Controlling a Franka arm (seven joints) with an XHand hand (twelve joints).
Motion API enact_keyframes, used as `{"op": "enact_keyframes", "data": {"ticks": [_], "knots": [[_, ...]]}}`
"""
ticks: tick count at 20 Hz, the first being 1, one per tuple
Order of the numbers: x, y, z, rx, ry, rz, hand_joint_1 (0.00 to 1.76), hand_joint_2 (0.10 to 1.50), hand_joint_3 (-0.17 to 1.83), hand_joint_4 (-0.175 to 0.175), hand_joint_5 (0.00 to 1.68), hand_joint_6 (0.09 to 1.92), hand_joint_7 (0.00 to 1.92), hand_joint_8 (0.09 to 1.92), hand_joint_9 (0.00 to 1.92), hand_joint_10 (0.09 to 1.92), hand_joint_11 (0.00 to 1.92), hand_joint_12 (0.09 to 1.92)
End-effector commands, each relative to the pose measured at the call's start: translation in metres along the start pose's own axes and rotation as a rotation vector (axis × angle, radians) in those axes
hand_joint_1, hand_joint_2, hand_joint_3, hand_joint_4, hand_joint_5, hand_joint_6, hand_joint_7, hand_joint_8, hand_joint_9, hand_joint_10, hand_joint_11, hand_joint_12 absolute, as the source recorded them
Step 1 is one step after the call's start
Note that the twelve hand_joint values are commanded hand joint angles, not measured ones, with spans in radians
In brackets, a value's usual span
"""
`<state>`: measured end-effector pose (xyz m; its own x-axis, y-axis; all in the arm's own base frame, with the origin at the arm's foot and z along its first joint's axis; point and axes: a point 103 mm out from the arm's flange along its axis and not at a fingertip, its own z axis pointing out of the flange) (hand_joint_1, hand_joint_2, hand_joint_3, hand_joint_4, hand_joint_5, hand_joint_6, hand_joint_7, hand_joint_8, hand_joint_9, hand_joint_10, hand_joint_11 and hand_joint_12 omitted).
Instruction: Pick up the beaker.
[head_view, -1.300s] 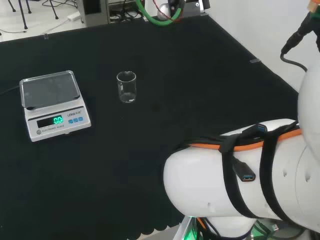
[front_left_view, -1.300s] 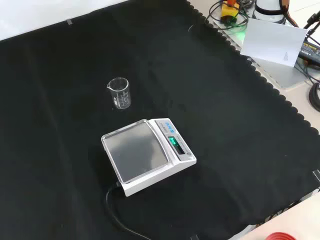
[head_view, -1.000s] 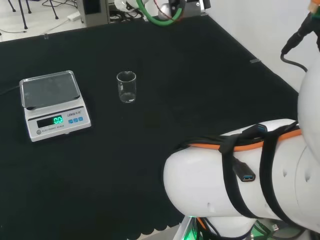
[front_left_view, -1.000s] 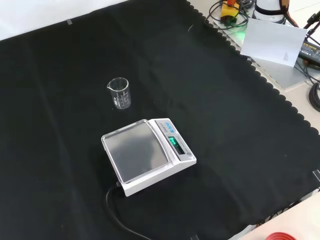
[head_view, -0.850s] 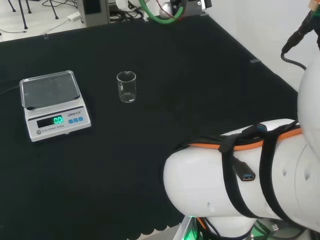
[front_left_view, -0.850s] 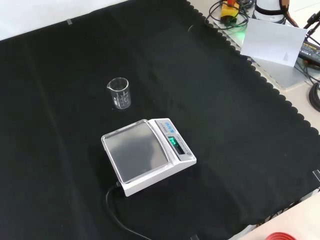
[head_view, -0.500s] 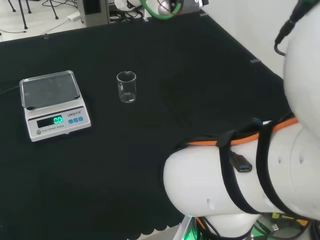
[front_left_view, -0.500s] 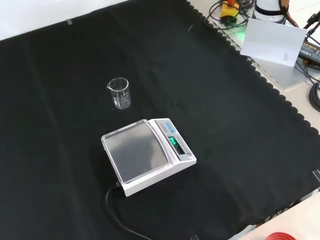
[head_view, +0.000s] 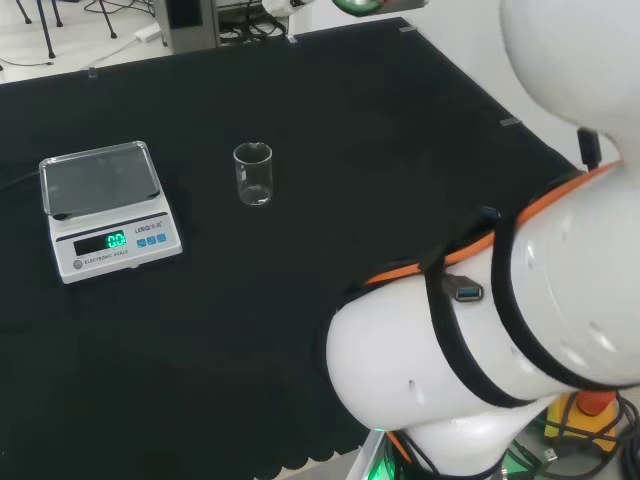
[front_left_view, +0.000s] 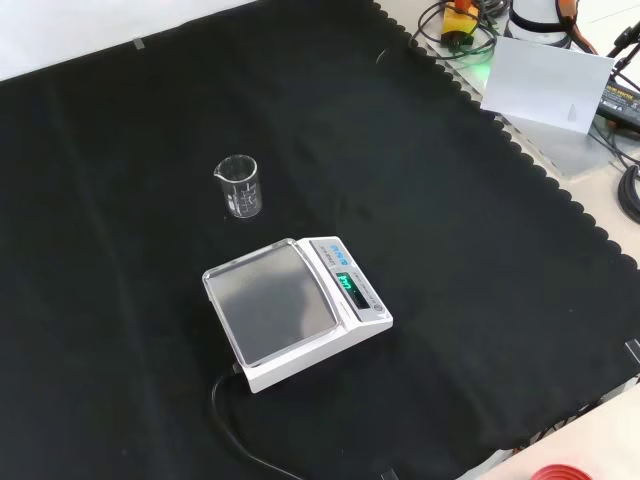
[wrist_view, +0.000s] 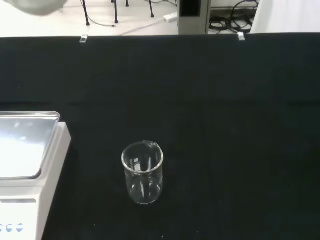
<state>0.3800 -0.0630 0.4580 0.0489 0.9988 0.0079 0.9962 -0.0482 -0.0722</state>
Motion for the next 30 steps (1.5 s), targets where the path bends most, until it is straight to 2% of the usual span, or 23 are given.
{"op": "enact_keyframes", "data": {"ticks": [1, 2, 4, 6, 9, 12, 17, 21, 25, 30], "knots": [[0.012, 0.048, 0.020, 0.049, 0.018, 0.007, 0.59, 0.67, 0.26, -0.020, 0.25, 0.28, 0.26, 0.74, 0.42, 0.84, 0.20, 1.44], [0.016, 0.056, 0.024, 0.063, 0.022, 0.007, 0.59, 0.67, 0.26, -0.019, 0.24, 0.28, 0.25, 0.74, 0.42, 0.84, 0.19, 1.44], [0.061, 0.080, 0.038, 0.097, 0.055, -0.012, 0.59, 0.67, 0.26, -0.018, 0.24, 0.27, 0.25, 0.74, 0.41, 0.84, 0.19, 1.45], [0.084, 0.106, 0.053, 0.121, 0.071, -0.010, 0.60, 0.67, 0.25, -0.018, 0.23, 0.26, 0.24, 0.74, 0.41, 0.84, 0.19, 1.45], [0.077, 0.141, 0.075, 0.149, 0.073, -0.012, 0.60, 0.67, 0.24, -0.018, 0.24, 0.21, 0.24, 0.74, 0.41, 0.85, 0.19, 1.45], [0.067, 0.165, 0.099, 0.182, 0.074, -0.010, 0.60, 0.67, 0.23, -0.017, 0.25, 0.18, 0.24, 0.73, 0.40, 0.85, 0.18, 1.45], [0.043, 0.186, 0.145, 0.280, 0.081, 0.007, 0.60, 0.68, 0.21, -0.016, 0.26, 0.13, 0.23, 0.73, 0.40, 0.84, 0.19, 1.45], [0.030, 0.189, 0.175, 0.368, 0.067, 0.025, 0.58, 0.66, 0.20, -0.006, 0.24, 0.11, 0.20, 0.72, 0.39, 0.84, 0.17, 1.45], [0.023, 0.183, 0.199, 0.422, 0.067, 0.037, 0.54, 0.64, 0.16, 0.011, 0.22, 0.09, 0.17, 0.72, 0.34, 0.85, 0.12, 1.48], [0.028, 0.164, 0.214, 0.470, 0.025, 0.010, 0.50, 0.61, 0.12, 0.041, 0.18, 0.09, 0.11, 0.71, 0.30, 0.87, 0.07, 1.52]]}}
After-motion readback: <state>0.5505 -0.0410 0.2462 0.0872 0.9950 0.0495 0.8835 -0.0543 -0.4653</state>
